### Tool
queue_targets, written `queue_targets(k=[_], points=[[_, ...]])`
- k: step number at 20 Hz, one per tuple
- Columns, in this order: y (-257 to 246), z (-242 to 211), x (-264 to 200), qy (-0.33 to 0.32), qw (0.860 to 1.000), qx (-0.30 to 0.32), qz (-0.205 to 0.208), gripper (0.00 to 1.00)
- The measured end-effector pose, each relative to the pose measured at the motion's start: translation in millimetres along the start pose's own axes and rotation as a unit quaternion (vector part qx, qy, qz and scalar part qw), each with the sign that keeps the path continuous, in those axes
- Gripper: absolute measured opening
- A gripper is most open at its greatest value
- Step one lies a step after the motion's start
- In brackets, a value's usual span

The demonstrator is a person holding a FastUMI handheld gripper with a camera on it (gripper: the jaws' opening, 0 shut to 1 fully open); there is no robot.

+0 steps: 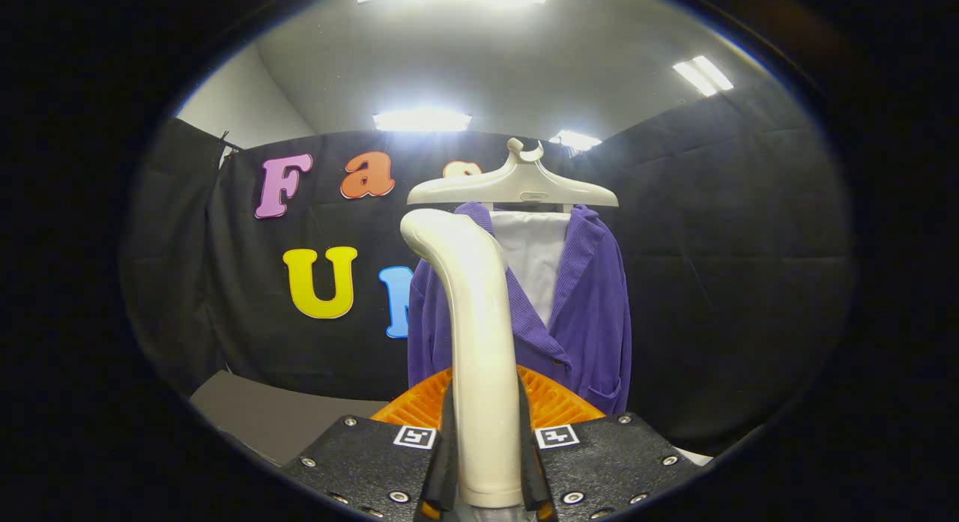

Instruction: Iron the clothes twice with a garment steamer, once on the left side and once on the right side.

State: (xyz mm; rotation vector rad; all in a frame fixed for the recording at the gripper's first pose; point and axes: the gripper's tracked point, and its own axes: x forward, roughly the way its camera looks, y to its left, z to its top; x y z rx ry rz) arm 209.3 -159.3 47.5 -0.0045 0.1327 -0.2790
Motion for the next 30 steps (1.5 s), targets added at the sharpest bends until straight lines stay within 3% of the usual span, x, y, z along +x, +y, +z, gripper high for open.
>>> queue_targets(k=[12, 30], points=[[-13, -46, 48, 0.011, 0.998, 0.005, -0.061, 0.33], [-9, -178, 47, 0.101, 0.99, -0.044, -0.084, 0.34]])
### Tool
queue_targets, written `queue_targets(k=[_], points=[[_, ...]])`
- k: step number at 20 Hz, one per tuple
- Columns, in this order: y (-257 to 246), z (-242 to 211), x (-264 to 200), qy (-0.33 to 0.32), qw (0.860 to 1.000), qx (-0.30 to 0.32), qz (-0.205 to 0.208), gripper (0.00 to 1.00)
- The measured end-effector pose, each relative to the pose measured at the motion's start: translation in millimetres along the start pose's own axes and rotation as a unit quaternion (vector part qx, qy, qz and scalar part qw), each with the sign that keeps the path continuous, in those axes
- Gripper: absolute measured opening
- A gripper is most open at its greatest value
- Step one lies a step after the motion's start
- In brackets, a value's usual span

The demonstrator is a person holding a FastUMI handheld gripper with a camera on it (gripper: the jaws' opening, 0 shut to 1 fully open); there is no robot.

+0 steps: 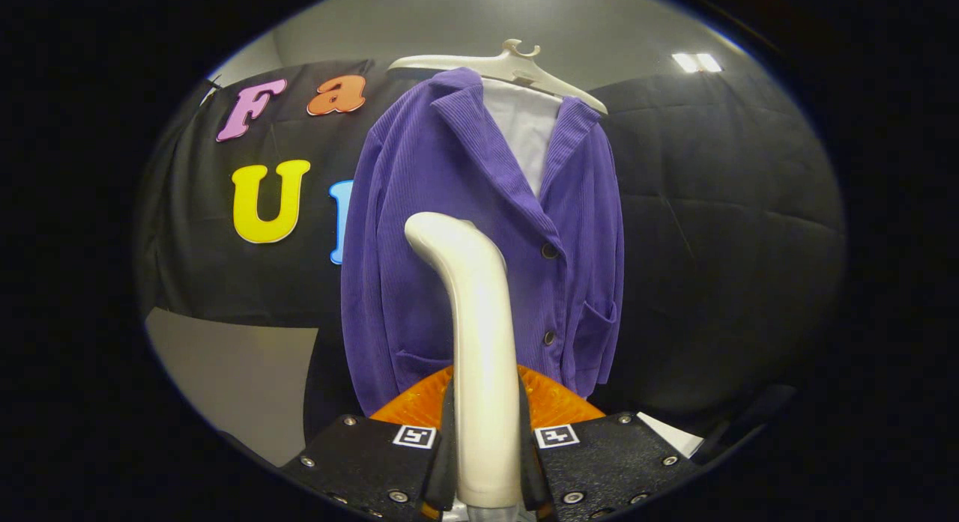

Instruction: Iron the clothes twice with a garment steamer, once on the left side and once on the right side.

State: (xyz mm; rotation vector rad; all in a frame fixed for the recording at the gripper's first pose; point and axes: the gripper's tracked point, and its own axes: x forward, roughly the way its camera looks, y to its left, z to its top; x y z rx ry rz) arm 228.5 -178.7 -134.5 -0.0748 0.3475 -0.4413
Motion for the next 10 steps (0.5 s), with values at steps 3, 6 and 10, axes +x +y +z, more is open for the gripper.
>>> queue_targets(k=[3, 6, 10], points=[[3, -20, 1, 0.012, 1.0, -0.011, 0.002, 0.33], [3, -39, 2, 0.025, 1.0, -0.013, 0.002, 0.34], [6, -67, 4, 0.05, 0.999, -0.005, 0.004, 0.34]])
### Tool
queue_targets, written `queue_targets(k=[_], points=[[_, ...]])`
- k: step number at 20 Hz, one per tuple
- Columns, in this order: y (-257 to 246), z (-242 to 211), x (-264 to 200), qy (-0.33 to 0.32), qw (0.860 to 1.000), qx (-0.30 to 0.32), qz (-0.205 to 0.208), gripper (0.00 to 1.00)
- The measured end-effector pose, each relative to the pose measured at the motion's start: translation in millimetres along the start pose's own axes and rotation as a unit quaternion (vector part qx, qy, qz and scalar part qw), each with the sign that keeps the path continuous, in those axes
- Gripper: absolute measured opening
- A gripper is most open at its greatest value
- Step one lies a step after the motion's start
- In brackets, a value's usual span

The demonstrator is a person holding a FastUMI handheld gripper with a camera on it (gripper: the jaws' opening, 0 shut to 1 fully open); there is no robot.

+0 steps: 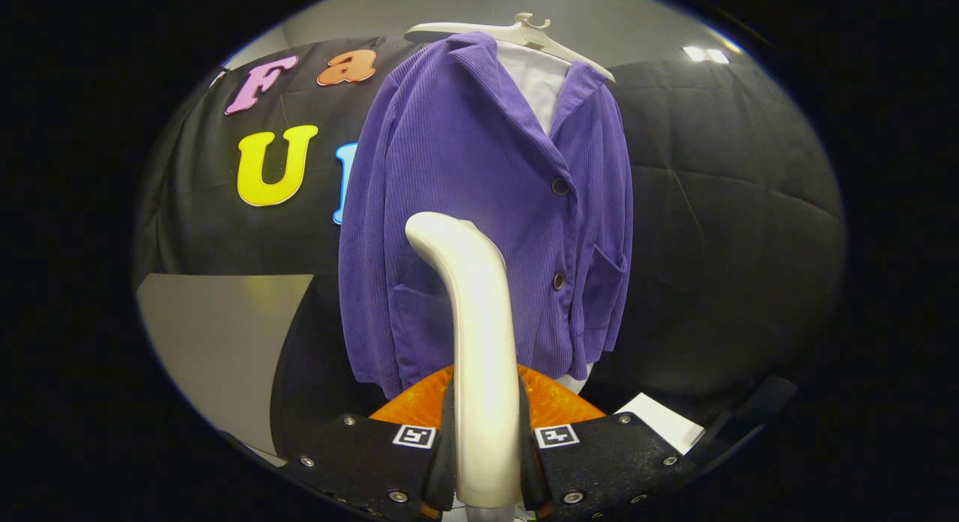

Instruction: Iron the clothes twice with a garment steamer, once on the left side and once on the right side.

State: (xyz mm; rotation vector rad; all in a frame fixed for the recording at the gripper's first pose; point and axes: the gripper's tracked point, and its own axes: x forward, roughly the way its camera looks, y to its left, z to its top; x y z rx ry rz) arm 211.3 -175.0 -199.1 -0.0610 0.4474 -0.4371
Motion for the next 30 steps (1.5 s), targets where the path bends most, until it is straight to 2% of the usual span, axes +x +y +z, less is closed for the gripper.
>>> queue_targets(k=[26, 30], points=[[-11, -79, 23, 0.05, 0.998, 0.007, -0.025, 0.34], [-15, -101, 24, 0.073, 0.997, -0.016, -0.025, 0.34]])
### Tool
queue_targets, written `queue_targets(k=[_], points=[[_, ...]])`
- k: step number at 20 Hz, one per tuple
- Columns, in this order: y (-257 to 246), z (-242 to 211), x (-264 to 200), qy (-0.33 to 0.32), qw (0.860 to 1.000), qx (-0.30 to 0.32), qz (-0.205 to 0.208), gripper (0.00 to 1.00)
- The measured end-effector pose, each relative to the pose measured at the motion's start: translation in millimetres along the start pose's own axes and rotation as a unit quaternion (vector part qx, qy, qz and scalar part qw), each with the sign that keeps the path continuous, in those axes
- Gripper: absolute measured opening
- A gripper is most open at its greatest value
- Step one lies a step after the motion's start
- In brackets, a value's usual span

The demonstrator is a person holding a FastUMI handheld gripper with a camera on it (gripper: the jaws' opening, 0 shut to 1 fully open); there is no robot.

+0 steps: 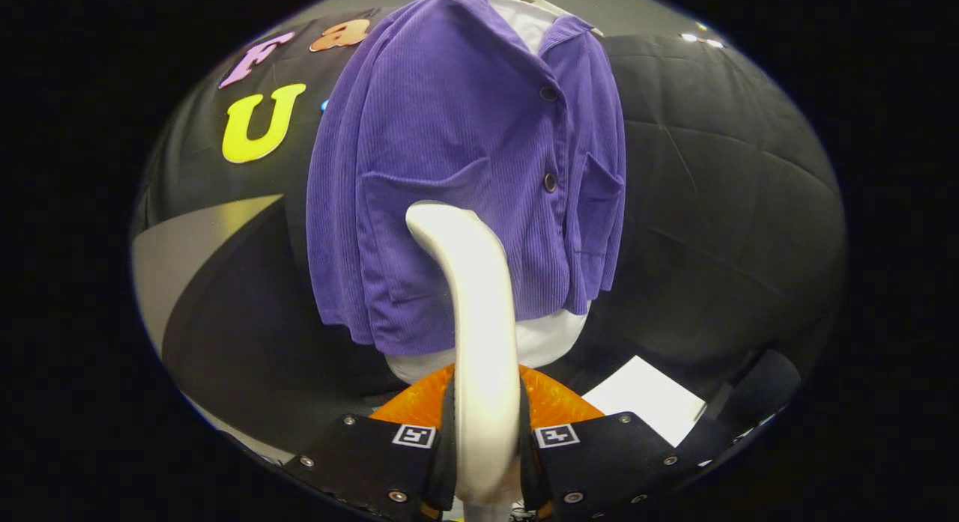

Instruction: Iron the clothes twice with a garment steamer, once on the left side and once on the right side.

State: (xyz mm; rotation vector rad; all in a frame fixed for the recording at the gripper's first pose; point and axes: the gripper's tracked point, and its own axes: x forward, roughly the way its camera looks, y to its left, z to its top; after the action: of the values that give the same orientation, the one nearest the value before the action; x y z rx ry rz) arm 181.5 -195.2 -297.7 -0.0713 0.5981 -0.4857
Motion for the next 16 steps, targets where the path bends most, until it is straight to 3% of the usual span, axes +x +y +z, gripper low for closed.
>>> queue_targets(k=[9, 16], points=[[-25, -9, -40, 0.002, 0.998, -0.037, 0.047, 0.34], [-73, 27, -81, -0.038, 0.997, -0.034, 0.055, 0.34]])
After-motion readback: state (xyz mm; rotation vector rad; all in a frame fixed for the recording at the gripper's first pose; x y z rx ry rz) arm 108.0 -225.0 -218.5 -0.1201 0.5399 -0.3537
